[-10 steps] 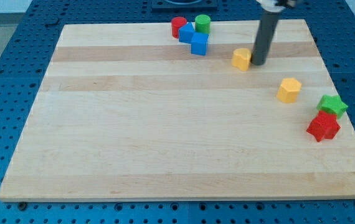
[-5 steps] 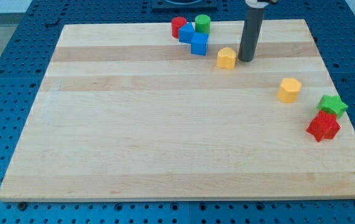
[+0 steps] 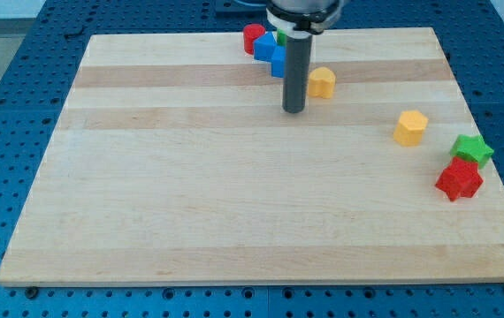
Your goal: Move yellow heart towards group of blocks
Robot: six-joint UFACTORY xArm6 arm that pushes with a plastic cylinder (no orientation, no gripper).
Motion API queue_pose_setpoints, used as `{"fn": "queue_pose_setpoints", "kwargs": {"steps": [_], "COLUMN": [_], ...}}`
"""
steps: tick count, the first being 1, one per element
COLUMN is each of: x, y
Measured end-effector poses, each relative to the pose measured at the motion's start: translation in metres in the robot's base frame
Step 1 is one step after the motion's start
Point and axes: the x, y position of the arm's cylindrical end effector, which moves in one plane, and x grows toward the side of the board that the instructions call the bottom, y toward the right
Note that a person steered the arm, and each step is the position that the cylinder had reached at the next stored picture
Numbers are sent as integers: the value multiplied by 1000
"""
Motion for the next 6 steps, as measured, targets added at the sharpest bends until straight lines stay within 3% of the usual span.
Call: {"fn": "queue_pose_setpoints", "kwargs": {"steps": [1,3,5,6], "x": [-6,21,-12,-36], "y": [1,16,70,70]}}
